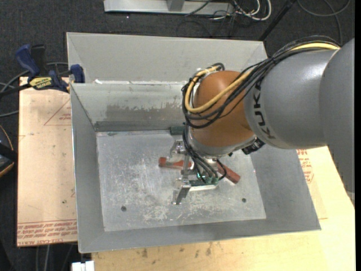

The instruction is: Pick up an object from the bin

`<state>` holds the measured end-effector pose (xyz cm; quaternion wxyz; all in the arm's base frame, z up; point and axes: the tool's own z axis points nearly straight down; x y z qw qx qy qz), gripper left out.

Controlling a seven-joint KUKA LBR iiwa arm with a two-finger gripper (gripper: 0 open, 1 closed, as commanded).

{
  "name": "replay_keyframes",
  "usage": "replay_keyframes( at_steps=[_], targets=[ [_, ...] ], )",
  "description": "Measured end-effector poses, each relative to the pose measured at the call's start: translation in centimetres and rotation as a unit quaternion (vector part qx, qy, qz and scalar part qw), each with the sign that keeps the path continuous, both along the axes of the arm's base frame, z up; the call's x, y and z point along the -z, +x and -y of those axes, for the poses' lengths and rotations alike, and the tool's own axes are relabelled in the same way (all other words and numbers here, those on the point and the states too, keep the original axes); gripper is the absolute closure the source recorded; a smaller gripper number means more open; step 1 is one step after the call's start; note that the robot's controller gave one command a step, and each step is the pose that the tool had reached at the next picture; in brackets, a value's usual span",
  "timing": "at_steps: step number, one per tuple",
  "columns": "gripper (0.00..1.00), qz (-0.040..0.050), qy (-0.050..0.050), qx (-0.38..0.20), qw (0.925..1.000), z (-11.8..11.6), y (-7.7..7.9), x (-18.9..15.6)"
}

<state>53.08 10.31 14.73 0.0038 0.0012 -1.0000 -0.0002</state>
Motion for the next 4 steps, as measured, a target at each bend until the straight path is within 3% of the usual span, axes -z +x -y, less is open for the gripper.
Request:
replay_keyframes(
  at_steps=[1,2,3,4],
  targets=[
    [0.0,0.0037,0.0,0.001,1.0,0.0,0.2,-0.4],
    [1.0,0.0236,0.005,-0.021,0.9995,2.7,6.1,6.3],
    [0.0,0.0107,0.004,-0.023,0.9997,2.7,5.5,6.4],
    [1.0,0.0253,0.004,-0.02,0.9995,2.8,6.1,6.3]
  ],
)
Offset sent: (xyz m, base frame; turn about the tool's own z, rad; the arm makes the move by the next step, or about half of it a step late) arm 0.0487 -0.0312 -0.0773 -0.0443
